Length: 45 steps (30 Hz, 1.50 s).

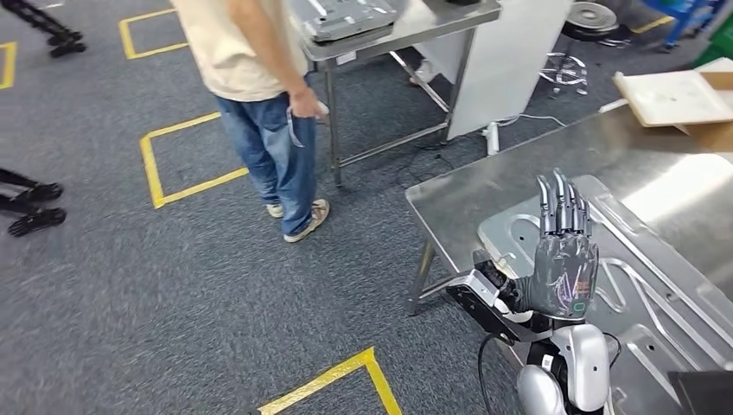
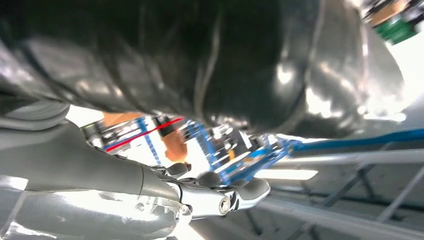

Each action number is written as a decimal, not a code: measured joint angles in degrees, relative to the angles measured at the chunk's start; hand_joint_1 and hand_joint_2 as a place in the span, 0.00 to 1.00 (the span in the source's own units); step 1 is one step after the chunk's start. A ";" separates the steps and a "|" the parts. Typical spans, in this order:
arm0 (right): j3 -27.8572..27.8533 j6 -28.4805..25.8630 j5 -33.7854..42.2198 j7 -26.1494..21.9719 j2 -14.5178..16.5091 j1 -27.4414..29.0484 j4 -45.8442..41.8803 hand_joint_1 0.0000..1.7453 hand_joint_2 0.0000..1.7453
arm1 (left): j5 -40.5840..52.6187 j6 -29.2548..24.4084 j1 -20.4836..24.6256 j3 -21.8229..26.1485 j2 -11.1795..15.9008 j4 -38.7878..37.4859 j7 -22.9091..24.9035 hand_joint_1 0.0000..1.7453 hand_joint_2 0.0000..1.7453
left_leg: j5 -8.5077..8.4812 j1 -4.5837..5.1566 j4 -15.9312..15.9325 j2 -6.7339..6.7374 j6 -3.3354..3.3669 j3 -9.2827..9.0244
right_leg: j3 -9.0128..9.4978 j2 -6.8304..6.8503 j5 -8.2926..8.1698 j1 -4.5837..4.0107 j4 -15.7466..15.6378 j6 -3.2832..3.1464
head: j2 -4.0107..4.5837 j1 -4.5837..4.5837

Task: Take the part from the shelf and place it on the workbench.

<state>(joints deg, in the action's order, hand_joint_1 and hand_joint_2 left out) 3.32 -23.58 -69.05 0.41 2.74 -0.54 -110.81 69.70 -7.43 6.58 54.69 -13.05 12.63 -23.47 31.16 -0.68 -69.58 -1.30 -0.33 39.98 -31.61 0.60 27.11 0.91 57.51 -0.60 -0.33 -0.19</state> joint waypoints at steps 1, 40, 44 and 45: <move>0.00 -0.01 0.05 -0.01 0.01 0.13 0.00 0.00 0.00 | -0.05 -0.01 -0.01 0.04 0.00 0.00 0.00 0.00 1.00 | 0.78 -0.05 -2.39 0.35 -0.15 1.07 | 0.01 1.03 0.08 -0.07 0.02 -0.09 | 0.00 0.00; -0.02 -0.08 1.25 -0.67 0.37 0.76 -0.55 0.00 0.00 | -0.66 -1.51 -0.02 0.78 0.05 0.01 -0.10 0.00 1.00 | -4.82 0.30 10.48 4.10 1.22 -5.90 | 0.39 6.55 1.38 -0.31 1.00 1.73 | 0.00 0.12; -0.02 -0.13 1.25 -0.67 0.39 0.73 -0.72 0.00 0.00 | -0.68 -1.55 -0.17 0.97 0.06 0.02 -0.11 0.00 1.00 | -5.41 0.02 11.13 1.73 2.64 -6.09 | -1.02 2.82 4.62 0.23 5.04 2.72 | 0.00 0.13; -0.02 -0.14 1.25 -0.67 0.38 0.83 -0.75 0.00 0.00 | -0.68 -1.55 -0.08 1.00 0.05 0.02 -0.12 0.00 1.00 | -5.48 0.07 11.14 1.08 2.78 -6.02 | -2.61 1.18 6.44 0.28 8.42 2.76 | 0.00 0.14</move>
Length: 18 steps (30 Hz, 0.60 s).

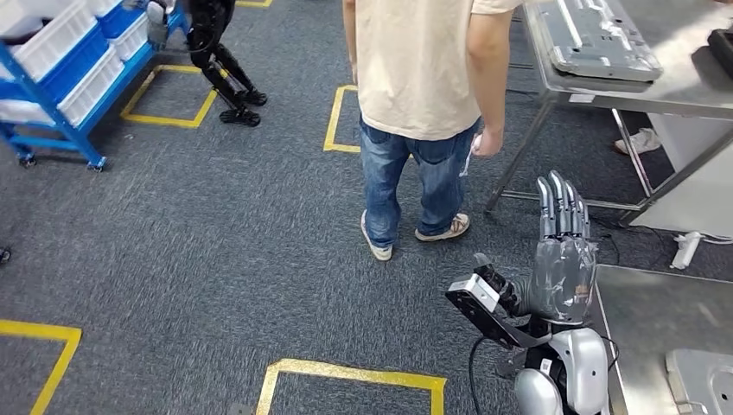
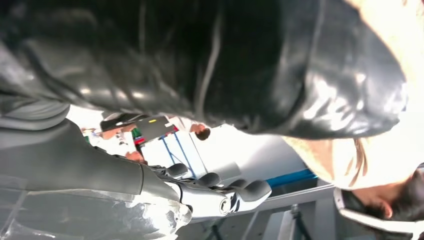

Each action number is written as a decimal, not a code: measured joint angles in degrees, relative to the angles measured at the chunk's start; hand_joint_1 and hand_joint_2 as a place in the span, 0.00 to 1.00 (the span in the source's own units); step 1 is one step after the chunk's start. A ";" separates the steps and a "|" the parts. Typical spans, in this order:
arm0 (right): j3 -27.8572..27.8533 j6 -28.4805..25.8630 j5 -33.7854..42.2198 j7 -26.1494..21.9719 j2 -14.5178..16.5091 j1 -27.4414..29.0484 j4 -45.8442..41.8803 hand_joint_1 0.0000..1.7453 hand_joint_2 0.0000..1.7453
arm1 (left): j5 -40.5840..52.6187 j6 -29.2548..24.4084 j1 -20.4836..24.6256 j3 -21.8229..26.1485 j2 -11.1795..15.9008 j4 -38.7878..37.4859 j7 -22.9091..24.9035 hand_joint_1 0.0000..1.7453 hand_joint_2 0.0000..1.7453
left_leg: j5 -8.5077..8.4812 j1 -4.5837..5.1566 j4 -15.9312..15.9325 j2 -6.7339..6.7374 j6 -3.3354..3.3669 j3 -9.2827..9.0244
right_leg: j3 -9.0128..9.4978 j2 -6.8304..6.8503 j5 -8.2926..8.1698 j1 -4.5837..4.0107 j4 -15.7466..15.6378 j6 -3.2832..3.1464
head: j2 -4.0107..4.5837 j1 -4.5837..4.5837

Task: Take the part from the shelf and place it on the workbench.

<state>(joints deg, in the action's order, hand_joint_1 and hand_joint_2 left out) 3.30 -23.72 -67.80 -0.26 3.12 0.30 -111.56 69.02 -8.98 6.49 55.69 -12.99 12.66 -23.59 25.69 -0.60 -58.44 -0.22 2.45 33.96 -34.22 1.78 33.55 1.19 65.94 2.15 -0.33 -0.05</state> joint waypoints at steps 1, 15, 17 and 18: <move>0.00 0.00 0.01 0.00 -0.01 0.15 -0.02 0.00 0.00 | 0.00 0.01 0.07 0.03 -0.01 0.00 -0.01 0.00 1.00 | -0.05 0.06 -0.01 -0.68 0.12 0.07 | -1.84 -0.86 1.58 -0.02 3.65 -0.01 | 0.00 0.01; -0.07 -0.23 1.21 -0.12 -0.13 0.59 -0.31 0.00 0.00 | -0.04 0.79 -0.20 0.24 -0.07 0.00 0.01 0.00 1.00 | 2.83 -0.01 -5.88 -2.88 -2.57 3.82 | 3.21 -2.71 -6.36 -0.03 -9.14 -2.74 | 0.00 -0.41; -0.16 -0.47 1.67 -0.22 -0.14 0.83 -0.33 0.00 0.00 | -0.04 0.79 -0.06 0.24 -0.05 0.00 0.01 0.00 1.00 | 5.84 -0.23 -12.62 -0.81 -2.93 7.05 | 3.22 -0.68 -6.19 -0.24 -9.04 -3.00 | 0.00 -0.53; -0.24 -0.57 1.87 -0.25 -0.15 0.93 -0.32 0.00 0.00 | -0.04 0.78 -0.09 0.24 -0.05 0.00 0.01 0.00 1.00 | 6.15 -0.32 -14.36 -0.42 -3.08 7.82 | 3.22 0.31 -6.07 -0.29 -8.95 -3.05 | 0.00 -0.54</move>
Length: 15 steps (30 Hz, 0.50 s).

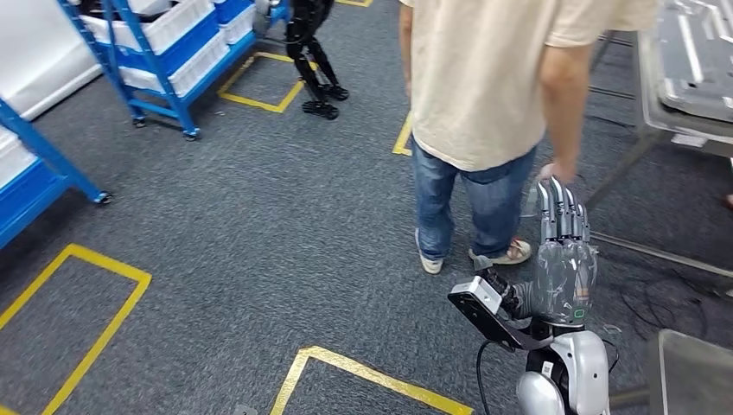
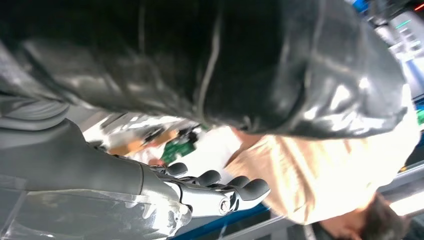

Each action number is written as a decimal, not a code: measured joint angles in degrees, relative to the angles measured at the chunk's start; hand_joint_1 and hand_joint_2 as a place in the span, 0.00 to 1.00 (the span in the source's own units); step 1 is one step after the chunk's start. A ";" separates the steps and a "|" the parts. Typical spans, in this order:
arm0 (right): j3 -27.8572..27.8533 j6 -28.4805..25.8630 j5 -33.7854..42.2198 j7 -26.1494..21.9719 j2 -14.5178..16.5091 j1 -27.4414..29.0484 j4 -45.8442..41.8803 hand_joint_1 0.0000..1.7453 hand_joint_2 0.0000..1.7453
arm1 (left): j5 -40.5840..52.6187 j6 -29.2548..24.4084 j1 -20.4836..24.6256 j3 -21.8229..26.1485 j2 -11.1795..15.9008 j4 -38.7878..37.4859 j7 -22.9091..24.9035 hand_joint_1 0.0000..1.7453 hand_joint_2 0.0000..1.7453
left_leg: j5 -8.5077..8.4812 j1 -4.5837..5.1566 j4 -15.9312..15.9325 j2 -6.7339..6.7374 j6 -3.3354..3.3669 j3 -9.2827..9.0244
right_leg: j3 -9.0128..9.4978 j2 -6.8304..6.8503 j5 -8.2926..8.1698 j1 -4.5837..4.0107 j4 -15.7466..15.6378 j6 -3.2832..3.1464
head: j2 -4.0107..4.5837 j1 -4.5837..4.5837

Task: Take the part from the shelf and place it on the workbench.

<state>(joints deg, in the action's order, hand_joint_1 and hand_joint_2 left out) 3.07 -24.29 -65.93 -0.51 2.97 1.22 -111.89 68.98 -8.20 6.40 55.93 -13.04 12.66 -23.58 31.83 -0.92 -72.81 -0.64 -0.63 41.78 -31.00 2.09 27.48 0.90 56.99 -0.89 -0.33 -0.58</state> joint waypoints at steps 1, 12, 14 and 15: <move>-0.07 -0.09 0.15 -0.03 0.00 0.05 0.00 0.00 0.00 | 0.00 -0.02 -0.09 0.01 0.03 0.00 0.00 0.00 1.00 | -0.68 -0.06 0.23 0.28 -0.09 -0.26 | 0.02 0.90 0.13 -0.02 0.10 0.02 | 0.00 0.00; -0.71 -0.44 0.81 -0.13 0.00 0.11 -0.10 0.00 0.00 | 0.00 -0.11 -0.17 0.07 0.21 0.00 -0.03 0.00 1.00 | -6.93 0.25 15.69 0.99 2.83 -8.35 | -1.27 0.54 4.97 -0.04 5.74 2.60 | 0.00 0.09; -0.91 -0.47 0.90 -0.18 -0.02 0.39 -0.11 0.00 0.00 | -0.02 -0.10 0.00 0.07 0.21 0.00 -0.04 0.00 1.00 | -7.08 0.27 15.67 -0.32 3.08 -8.09 | -4.93 -1.47 8.34 0.00 13.07 2.74 | 0.00 0.11; -1.01 -0.47 0.95 -0.22 -0.03 0.53 -0.11 0.00 0.00 | -0.05 -0.10 -0.01 0.07 0.22 0.00 -0.04 0.00 1.00 | -7.12 0.28 15.62 -1.08 3.13 -8.02 | -6.22 -1.75 8.85 0.03 15.52 2.81 | 0.00 0.11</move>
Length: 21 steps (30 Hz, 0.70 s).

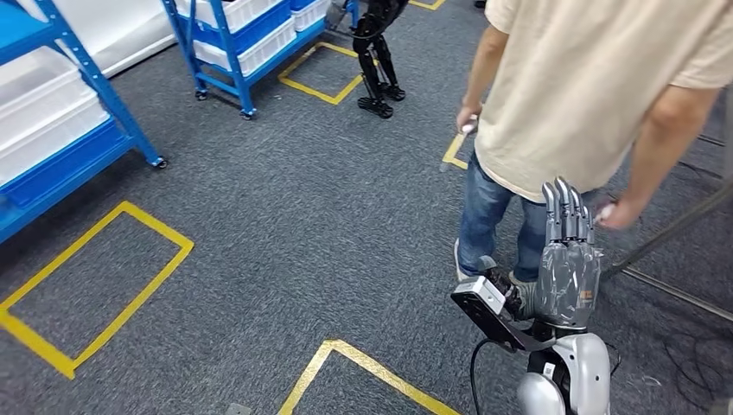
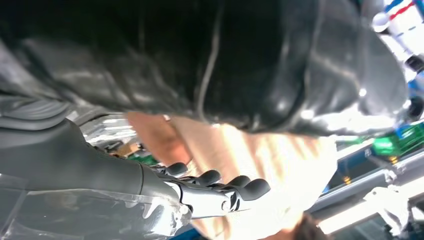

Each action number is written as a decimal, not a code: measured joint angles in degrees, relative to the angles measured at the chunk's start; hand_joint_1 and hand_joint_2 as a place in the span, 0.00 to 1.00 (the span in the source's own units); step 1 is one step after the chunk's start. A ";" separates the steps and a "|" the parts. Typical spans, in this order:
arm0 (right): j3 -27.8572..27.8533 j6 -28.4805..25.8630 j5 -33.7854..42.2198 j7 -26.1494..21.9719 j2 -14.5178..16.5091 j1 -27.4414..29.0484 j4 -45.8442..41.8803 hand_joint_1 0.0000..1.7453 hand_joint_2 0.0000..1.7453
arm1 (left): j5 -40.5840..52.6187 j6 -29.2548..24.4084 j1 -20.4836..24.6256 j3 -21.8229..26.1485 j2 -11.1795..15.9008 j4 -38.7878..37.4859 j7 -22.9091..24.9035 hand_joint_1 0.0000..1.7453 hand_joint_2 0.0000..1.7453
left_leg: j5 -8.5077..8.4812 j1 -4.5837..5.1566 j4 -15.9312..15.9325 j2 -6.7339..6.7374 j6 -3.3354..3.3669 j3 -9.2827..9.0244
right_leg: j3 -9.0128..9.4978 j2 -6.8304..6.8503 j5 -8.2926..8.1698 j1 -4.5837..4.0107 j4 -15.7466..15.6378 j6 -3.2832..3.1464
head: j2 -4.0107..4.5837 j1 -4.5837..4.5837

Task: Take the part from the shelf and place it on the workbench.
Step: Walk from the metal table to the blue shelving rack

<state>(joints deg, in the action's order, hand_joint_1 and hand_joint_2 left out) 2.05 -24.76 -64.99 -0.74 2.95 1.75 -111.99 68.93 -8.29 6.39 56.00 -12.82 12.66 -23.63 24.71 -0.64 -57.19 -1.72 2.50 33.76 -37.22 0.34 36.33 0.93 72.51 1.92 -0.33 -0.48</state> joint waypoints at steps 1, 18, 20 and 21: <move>-0.10 -0.01 0.09 -0.09 -0.01 0.10 0.00 0.00 0.00 | -0.03 0.00 -0.06 0.01 0.01 0.00 0.00 0.00 1.00 | -0.02 0.00 -0.09 -0.83 0.00 0.04 | -0.39 -0.13 -0.69 0.08 0.49 0.06 | 0.00 -0.01; -0.93 -0.27 0.94 -0.78 -0.03 0.28 -0.30 0.00 0.00 | -0.09 -0.17 -0.21 0.11 0.08 0.00 -0.13 0.00 1.00 | 3.87 -0.02 -12.17 1.96 -2.84 5.97 | 6.33 4.31 -7.51 -0.10 -14.29 -2.69 | 0.00 -0.13; -0.97 -0.31 1.14 -0.81 -0.03 0.31 -0.33 0.00 0.00 | -0.13 -0.19 -0.12 0.13 0.11 0.00 -0.15 0.00 1.00 | 1.42 0.49 -4.98 4.49 -2.21 2.12 | 6.58 5.66 -7.12 -0.37 -14.14 -2.32 | 0.00 -0.11; -1.01 -0.33 1.27 -0.85 -0.03 0.33 -0.35 0.00 0.00 | -0.15 -0.23 -0.02 0.14 0.12 0.00 -0.17 0.00 1.00 | 0.96 0.77 -2.75 5.42 -1.85 0.98 | 6.69 6.29 -6.96 -0.54 -14.10 -2.08 | 0.00 -0.10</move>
<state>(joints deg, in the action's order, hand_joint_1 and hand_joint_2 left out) 1.04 -25.10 -63.72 -1.58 2.92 2.07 -112.34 68.78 -8.53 6.38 56.14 -12.70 12.66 -23.80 25.68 0.13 -59.94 3.70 0.64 34.74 -30.53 6.63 29.37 0.40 58.41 -0.16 -0.33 -0.58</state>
